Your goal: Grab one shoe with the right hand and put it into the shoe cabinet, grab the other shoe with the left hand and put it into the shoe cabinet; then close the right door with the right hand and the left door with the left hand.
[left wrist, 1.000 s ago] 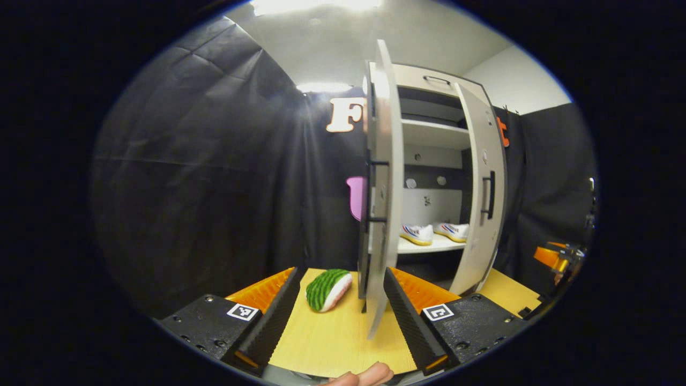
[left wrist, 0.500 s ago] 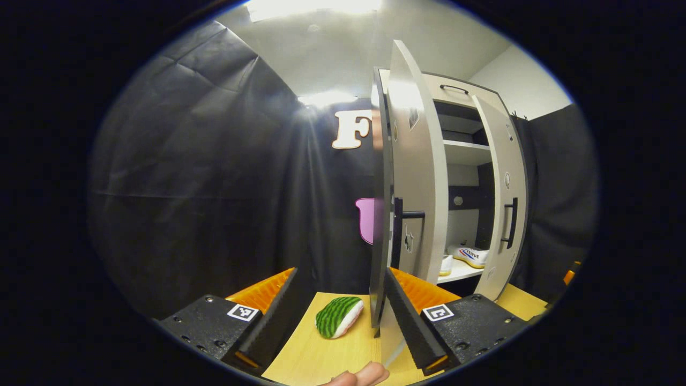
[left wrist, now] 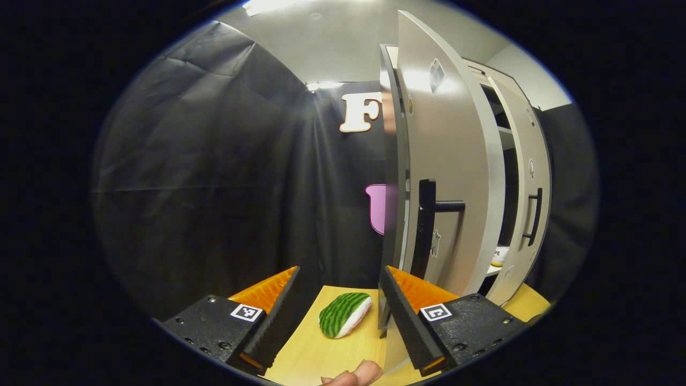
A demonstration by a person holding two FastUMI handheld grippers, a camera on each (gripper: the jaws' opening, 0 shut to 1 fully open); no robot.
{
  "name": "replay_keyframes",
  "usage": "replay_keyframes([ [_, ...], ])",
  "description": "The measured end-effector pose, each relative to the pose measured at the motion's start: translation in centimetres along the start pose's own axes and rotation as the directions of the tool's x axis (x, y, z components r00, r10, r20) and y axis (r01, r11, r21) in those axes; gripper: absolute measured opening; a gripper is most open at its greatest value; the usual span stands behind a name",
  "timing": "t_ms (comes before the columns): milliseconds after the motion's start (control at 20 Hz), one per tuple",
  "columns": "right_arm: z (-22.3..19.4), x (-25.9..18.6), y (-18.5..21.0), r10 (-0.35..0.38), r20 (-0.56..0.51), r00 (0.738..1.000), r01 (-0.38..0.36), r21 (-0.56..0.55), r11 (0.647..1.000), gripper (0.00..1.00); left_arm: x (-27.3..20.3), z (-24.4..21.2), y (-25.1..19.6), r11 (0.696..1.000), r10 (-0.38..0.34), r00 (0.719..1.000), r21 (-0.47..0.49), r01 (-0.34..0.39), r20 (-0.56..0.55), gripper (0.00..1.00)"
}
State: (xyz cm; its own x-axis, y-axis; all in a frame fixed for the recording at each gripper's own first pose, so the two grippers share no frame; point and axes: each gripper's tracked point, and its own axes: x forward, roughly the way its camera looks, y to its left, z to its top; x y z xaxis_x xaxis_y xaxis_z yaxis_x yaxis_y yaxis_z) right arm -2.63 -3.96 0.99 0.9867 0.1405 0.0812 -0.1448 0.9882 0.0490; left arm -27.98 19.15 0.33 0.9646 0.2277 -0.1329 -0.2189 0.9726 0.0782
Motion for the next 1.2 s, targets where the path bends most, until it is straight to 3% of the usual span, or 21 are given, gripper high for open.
replay_keyframes([
  [50, -0.1, 0.0, 0.4, 0.009, -0.001, 1.0, -0.009, -0.002, 1.0, 0.94, -0.1, -0.1, -0.3, 1.0, -0.016, 1.0, -0.015, 0.016, -0.012, 0.87],
  [250, -0.4, -0.1, 1.8, 0.034, -0.001, 0.999, -0.034, -0.008, 0.999, 0.98, -0.2, -0.6, -4.2, 0.993, -0.107, 0.994, -0.045, 0.105, -0.03, 0.92],
  [550, -1.3, 0.3, 1.1, 0.006, -0.013, 1.0, -0.006, -0.008, 1.0, 0.95, -0.4, -0.1, -5.5, 0.994, -0.108, 0.994, 0.004, 0.108, 0.005, 0.92],
  [950, -2.9, 1.1, 0.5, -0.009, -0.041, 0.999, 0.01, 0.036, 0.999, 0.98, 0.3, -0.1, -8.4, 0.985, -0.175, 0.985, -0.008, 0.175, -0.008, 0.92],
  [1200, -3.4, 1.3, 1.2, -0.013, -0.055, 0.998, 0.014, 0.036, 0.999, 0.98, 0.8, 0.4, -10.1, 0.979, -0.198, 0.98, 0.042, 0.198, 0.009, 0.92],
])
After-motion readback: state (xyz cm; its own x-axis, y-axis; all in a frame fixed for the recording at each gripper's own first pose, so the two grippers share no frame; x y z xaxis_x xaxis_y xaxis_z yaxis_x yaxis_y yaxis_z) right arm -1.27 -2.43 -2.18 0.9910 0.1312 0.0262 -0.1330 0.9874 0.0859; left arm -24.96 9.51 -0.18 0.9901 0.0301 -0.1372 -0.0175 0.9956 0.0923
